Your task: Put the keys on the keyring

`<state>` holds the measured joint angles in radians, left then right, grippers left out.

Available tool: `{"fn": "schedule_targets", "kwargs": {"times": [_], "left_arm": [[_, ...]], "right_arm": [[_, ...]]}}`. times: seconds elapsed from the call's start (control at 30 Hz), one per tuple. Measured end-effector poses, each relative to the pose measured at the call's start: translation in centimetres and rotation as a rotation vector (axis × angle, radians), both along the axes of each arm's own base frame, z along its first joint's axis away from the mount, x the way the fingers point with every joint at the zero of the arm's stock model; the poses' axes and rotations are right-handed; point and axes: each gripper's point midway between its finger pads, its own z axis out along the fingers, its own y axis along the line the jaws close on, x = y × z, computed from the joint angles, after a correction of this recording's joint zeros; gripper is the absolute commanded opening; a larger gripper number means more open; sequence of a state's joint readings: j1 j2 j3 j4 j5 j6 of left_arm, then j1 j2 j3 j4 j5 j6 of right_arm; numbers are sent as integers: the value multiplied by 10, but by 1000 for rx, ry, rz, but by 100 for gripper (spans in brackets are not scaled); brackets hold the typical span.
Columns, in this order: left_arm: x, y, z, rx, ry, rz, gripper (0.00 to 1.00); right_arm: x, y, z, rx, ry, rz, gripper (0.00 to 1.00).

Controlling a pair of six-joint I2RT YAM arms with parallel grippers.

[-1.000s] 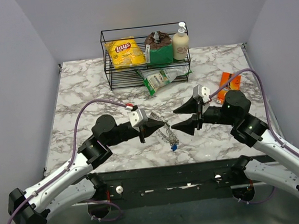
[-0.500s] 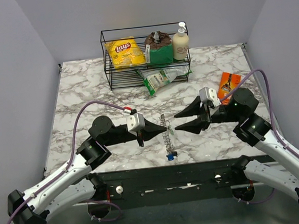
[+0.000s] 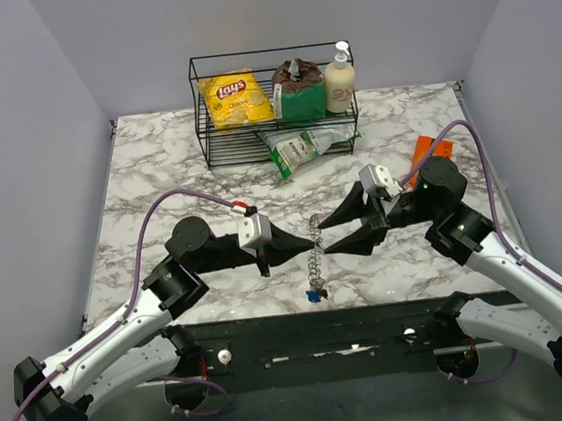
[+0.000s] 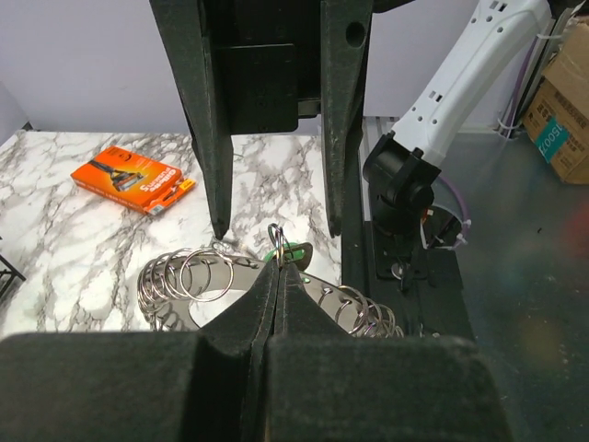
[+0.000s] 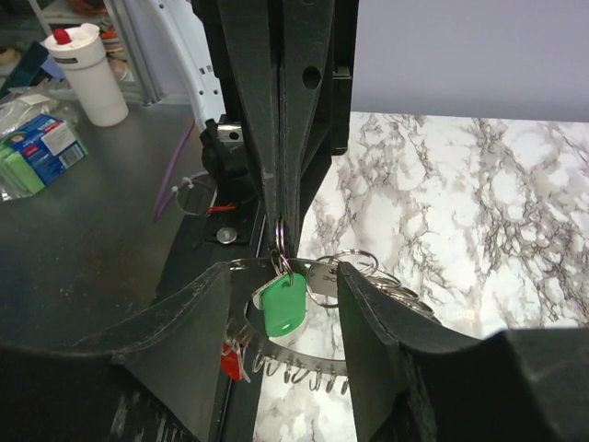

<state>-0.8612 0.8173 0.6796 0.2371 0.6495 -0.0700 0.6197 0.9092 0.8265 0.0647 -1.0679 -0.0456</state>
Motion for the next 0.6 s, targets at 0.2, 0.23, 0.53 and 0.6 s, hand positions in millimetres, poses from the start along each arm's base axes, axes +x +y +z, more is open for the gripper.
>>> {"fn": "schedule_targets", "kwargs": {"times": [0.2, 0.23, 0.53, 0.6], "left_arm": [[-2, -2, -1, 5, 4, -18, 0], [-2, -2, -1, 6, 4, -19, 0], [-2, -3, 1, 6, 6, -28, 0], [-3, -3, 1, 7, 8, -29, 0]], "right_arm": [[1, 0, 0, 1, -1, -7, 47], [1, 0, 0, 1, -1, -8, 46], [1, 0, -1, -2, -3, -9, 28], [2, 0, -1, -2, -4, -12, 26]]}}
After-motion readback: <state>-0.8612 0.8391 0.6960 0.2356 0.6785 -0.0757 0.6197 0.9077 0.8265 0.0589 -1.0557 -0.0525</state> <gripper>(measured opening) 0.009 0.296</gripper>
